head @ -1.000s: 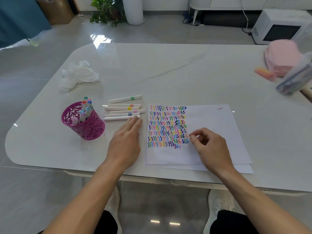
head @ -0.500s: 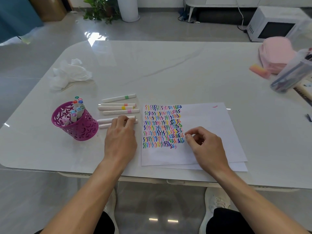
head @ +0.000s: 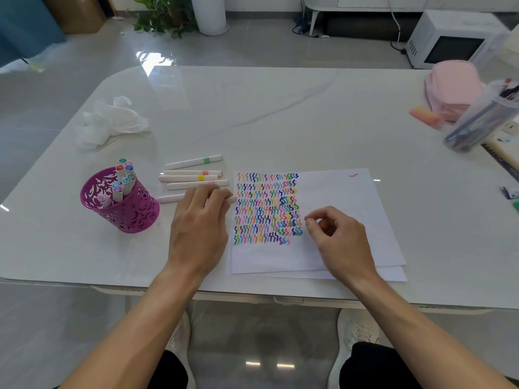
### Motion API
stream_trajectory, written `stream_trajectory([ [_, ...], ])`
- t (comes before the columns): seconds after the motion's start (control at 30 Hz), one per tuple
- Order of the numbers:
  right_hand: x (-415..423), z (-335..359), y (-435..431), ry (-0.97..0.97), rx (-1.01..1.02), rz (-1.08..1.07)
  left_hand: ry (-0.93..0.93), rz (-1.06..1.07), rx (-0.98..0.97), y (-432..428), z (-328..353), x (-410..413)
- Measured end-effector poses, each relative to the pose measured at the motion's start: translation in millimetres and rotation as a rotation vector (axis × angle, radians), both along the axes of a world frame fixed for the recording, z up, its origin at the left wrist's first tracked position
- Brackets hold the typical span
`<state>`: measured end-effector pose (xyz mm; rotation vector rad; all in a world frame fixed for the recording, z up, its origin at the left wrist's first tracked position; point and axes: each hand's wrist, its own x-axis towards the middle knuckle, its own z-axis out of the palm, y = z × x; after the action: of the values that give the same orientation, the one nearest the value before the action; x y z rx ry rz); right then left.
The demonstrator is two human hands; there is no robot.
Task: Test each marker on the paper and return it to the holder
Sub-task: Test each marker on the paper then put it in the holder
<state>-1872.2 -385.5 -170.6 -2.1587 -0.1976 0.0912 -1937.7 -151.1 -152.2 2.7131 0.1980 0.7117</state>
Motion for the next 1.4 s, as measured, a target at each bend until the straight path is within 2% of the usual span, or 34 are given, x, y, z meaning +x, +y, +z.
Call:
stream_trajectory([
  [0.13,-1,4,0,-0.008,0.027,0.014,-0.167,-0.141,-0.085,-11,15,0],
  [0.23,-5,11,2,-0.039,0.080,0.078,-0.195,-0.202,-0.226,-21,25,-2],
  [0.47,-12,19,8,-0.169,0.091,0.332,-0.009,-0.229,-0.982,-38,34,-5],
  [0.6,-14,17,8,-0.186,-0.002,0.390,0.106,-0.259,-1.095,-45,29,-7],
  [0.7,-11,13,6,-0.262,-0.087,0.435,0.192,-0.234,-1.003,-48,25,-9],
  [0.8,-9,10,1,-0.345,-0.210,0.493,0.244,-0.231,-0.687,-47,18,-9],
  [0.87,-11,8,0,-0.318,-0.266,0.532,0.253,-0.279,-0.427,-46,13,-10],
  [0.93,-15,6,1,-0.308,-0.320,0.549,0.262,-0.333,-0.270,-47,8,-11],
  [1.07,-15,7,0,-0.334,-0.368,0.541,0.292,-0.373,-0.233,-48,1,-12],
  [1.4,-15,11,1,-0.418,-0.415,0.558,0.315,-0.370,-0.310,-45,8,-13],
])
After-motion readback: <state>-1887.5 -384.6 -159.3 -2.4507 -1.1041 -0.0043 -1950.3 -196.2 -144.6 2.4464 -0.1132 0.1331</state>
